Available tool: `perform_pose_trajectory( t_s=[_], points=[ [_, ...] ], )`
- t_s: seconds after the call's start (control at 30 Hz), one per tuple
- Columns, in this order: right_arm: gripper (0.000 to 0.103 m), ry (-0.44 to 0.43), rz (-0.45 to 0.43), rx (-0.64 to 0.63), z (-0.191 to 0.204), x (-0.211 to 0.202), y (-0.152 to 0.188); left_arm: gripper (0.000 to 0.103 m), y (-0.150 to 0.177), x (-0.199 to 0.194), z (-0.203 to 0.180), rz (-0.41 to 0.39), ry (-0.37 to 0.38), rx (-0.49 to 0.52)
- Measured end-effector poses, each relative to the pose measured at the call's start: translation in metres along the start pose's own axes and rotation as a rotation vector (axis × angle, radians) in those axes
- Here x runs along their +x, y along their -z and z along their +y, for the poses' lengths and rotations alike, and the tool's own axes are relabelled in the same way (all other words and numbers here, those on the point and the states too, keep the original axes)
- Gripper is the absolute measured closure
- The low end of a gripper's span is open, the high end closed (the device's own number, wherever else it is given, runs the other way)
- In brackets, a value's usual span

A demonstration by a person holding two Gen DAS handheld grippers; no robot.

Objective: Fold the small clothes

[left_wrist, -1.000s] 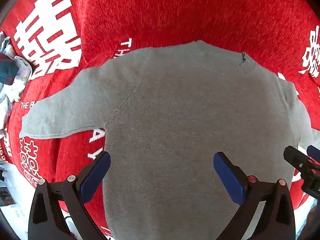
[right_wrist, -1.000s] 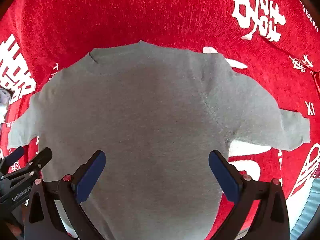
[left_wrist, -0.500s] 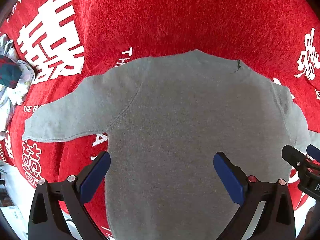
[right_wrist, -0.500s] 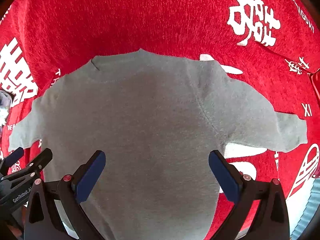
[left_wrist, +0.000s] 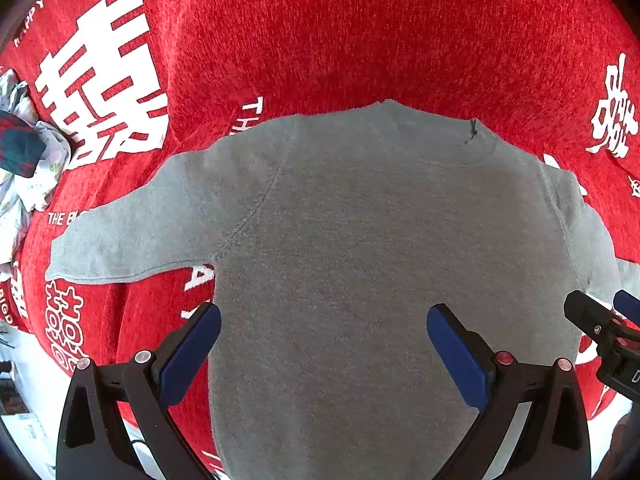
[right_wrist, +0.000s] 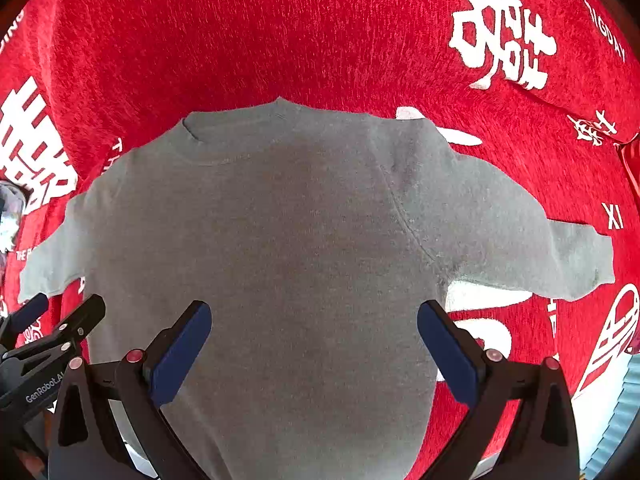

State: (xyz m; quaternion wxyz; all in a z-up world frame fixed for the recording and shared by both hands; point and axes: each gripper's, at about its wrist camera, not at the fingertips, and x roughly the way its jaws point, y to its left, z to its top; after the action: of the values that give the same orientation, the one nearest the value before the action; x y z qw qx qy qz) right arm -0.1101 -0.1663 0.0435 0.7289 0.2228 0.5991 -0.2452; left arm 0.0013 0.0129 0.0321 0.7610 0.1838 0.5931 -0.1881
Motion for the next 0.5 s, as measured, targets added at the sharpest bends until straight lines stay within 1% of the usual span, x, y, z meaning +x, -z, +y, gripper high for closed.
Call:
perform_pose_trajectory(
  t_s=[0.13,0.3,0.5],
  points=[
    [0.0,-0.005,0.004,0.0,0.0005,-0.0003,0.0001,0.0,0.0008,-0.0016,0.0,-0.004,-0.001,0.001],
    [0.0,0.009,-0.009,-0.011,0.0017,-0.0024,0.0017,0.0,0.0007,-0.0023,-0.0001,-0.006,-0.005,0.001],
    [0.0,-0.006,-0.003,-0.005,0.0029,-0.0028,0.002,0.0,-0.0006,-0.0028,-0.0001,-0.009,-0.006,0.003]
  ],
)
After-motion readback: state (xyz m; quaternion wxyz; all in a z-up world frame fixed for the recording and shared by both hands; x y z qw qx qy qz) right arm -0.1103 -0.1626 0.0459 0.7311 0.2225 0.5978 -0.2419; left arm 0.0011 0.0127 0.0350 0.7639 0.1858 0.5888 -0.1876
